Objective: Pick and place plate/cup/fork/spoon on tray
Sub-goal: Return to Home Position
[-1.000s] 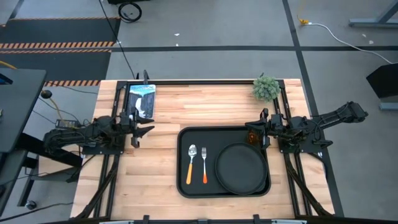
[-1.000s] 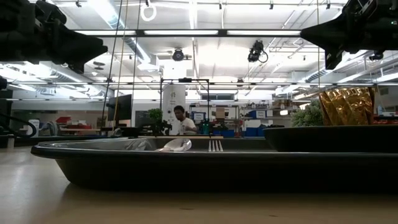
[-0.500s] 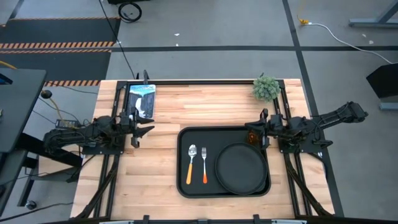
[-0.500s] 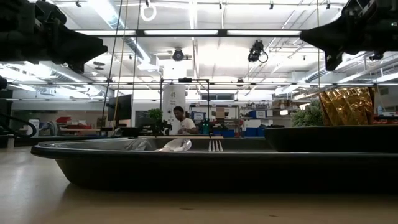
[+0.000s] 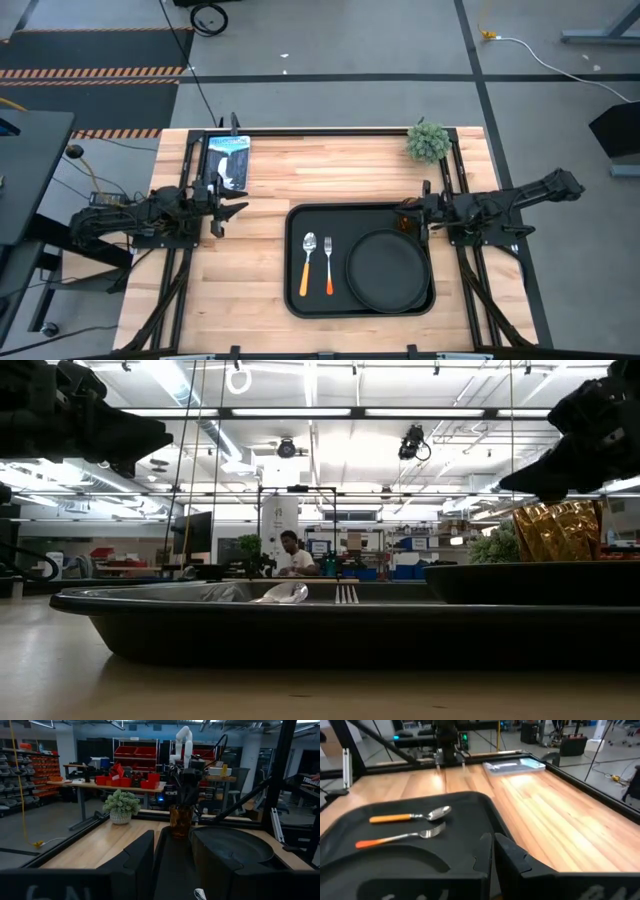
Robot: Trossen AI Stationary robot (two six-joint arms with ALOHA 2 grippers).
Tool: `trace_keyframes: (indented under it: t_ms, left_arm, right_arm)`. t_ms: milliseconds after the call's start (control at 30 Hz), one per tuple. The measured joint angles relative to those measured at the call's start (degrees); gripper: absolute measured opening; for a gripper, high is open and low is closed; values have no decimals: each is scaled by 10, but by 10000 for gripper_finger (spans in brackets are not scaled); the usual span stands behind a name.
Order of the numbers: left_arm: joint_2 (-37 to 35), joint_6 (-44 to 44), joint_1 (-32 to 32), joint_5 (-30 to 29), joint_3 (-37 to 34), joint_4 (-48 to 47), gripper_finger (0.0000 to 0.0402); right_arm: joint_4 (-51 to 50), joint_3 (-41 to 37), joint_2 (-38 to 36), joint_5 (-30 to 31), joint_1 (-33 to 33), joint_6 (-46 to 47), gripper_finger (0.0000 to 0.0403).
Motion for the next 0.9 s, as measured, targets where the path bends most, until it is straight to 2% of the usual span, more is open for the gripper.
trace_keyframes:
  t_ms: [100,300,567,900]
  left_arm:
    - [0,0,0,0,0,0,142]
    - [0,0,0,0,0,0,142]
    - [0,0,0,0,0,0,142]
    - [2,0,0,0,0,-1,142]
  right_arm:
    - [-25,-3,-29,0,0,0,27]
    - [53,-30,-81,-1,0,0,27]
    - [56,-29,-148,-1,0,0,27]
    - [56,-29,-146,0,0,0,27]
